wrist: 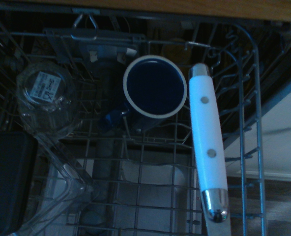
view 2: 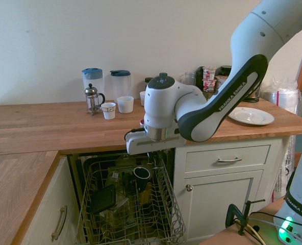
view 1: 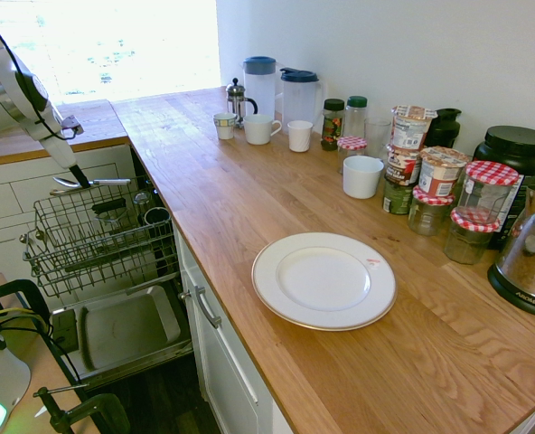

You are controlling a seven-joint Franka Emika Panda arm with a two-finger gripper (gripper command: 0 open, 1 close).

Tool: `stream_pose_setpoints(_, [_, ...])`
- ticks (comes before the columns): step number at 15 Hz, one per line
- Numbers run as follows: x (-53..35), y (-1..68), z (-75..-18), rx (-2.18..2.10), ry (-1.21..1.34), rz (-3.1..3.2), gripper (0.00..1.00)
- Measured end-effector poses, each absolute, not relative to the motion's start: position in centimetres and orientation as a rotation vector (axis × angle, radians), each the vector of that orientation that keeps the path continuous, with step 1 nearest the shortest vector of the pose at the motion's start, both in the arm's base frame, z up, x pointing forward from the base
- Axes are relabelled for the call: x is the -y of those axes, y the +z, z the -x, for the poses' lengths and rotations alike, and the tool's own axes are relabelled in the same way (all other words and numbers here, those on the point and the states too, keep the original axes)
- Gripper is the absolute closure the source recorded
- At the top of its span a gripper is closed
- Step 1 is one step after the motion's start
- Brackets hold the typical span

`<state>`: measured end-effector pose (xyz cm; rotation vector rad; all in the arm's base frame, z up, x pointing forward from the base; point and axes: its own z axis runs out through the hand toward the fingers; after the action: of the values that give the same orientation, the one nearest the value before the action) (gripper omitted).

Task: Put the spoon in the dishwasher

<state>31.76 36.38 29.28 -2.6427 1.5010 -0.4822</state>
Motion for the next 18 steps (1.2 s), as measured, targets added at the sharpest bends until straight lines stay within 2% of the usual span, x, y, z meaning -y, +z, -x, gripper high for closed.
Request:
stream_pose_setpoints(11, [-41.4, 21.4, -27.4, -1.532, -0.559, 2.647, 1.0])
stream_pose_setpoints(18, [-41.5, 16.3, -28.8, -1.568, -0.537, 2.677, 1.0])
